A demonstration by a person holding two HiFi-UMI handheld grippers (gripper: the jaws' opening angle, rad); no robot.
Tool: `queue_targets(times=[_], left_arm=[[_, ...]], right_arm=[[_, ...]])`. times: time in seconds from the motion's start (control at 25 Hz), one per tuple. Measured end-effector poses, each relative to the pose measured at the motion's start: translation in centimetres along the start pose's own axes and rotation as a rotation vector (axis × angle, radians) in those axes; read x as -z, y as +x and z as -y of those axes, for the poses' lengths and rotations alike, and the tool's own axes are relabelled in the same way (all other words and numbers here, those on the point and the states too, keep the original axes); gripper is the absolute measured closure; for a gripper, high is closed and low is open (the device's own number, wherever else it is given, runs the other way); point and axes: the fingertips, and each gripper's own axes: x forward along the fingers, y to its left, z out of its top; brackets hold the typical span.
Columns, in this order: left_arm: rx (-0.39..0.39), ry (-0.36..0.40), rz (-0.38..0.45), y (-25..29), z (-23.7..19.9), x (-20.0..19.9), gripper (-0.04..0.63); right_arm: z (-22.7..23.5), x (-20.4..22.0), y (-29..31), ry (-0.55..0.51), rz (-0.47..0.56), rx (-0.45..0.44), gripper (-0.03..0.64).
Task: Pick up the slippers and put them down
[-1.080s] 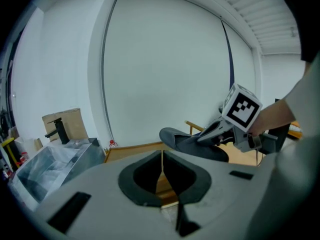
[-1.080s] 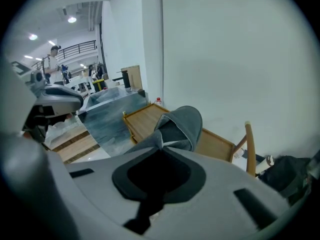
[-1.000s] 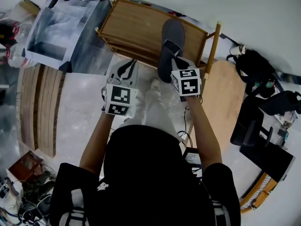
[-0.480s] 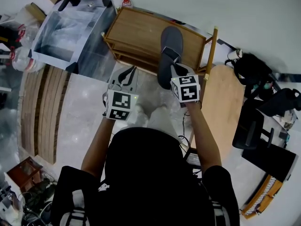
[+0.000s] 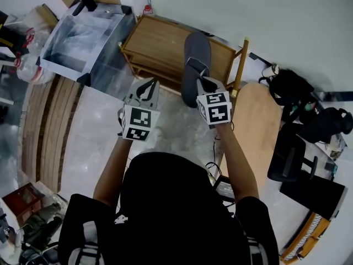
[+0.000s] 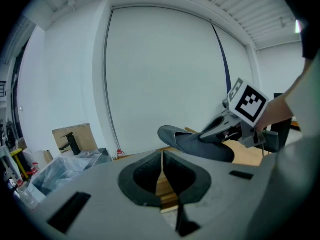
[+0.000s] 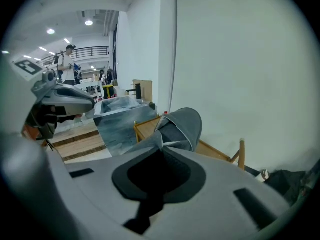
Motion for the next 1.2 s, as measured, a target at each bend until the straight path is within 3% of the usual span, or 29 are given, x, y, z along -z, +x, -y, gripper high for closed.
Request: queue_targets(times=[0.12, 0.28, 0.52, 1.2], left_arm=[[-0.024, 0.004, 0.003, -0.9, 1.3, -0.5, 0.583], [-0.033, -0.058, 0.011, -2.2, 3.4, -0.9, 0.583], [-0.069, -0.086, 0.011, -4.2, 6.4, -1.1, 0.583], [-0.142, -0.078, 0.016, -12.3, 16.2, 0.2, 0.583]], right_arm=[[-0.2, 0.3, -1.8, -0.024, 0.02, -0.013, 0.607], [0.0, 1.0, -4.1, -0.042, 0.039, -0.035, 0.607], [0.1, 2.5, -7.2, -0.068, 0.063, -0.063, 0.607], [-3.1, 7.8, -16.7, -0.132, 0.144, -0.138, 0.607]])
